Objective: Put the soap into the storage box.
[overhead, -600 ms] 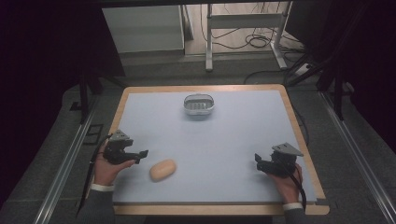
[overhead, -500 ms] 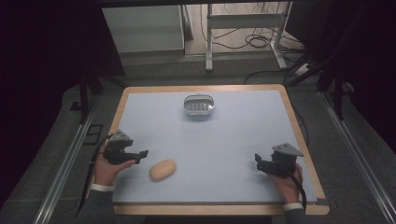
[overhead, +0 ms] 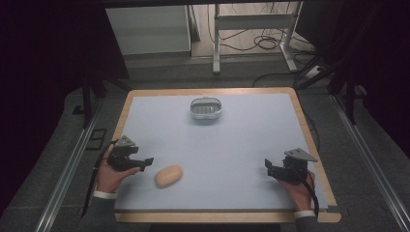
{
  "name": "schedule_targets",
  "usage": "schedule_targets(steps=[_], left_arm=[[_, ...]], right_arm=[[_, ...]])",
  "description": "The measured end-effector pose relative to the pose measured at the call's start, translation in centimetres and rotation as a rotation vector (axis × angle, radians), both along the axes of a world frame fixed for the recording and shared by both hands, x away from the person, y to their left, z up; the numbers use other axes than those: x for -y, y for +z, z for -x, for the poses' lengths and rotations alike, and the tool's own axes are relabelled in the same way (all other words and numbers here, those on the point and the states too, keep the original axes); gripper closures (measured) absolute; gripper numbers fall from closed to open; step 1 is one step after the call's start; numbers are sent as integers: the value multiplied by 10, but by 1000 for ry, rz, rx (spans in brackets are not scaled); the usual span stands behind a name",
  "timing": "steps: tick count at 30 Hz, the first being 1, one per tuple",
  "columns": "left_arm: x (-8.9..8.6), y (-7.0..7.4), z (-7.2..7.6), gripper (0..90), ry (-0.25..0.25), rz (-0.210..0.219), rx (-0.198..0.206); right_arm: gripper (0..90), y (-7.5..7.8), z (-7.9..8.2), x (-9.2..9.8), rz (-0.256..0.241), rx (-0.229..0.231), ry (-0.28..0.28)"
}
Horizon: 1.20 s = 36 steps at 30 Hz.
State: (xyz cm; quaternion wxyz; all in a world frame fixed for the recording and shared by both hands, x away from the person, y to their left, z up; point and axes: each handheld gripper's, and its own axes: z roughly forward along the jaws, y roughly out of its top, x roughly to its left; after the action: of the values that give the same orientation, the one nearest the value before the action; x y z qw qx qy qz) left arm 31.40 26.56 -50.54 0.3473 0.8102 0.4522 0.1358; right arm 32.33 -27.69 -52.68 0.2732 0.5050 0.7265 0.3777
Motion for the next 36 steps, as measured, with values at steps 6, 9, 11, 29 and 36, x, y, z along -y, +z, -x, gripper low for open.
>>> schedule_targets(steps=[6,9,11,29,36], left_arm=[[7,11,-1,187,-55,-38,-23],[11,17,-3,190,-78,-45,-28],[14,21,-4,191,-92,-54,-34],[47,21,-1,193,-209,-110,-89],[61,17,1,188,-249,-137,-110]], right_arm=[[79,0,1,0,0,1,2],[83,0,1,0,7,4,3],[83,0,1,-1,9,4,3],[92,0,1,0,7,-3,-3],[94,-1,1,-1,19,-4,-1]])
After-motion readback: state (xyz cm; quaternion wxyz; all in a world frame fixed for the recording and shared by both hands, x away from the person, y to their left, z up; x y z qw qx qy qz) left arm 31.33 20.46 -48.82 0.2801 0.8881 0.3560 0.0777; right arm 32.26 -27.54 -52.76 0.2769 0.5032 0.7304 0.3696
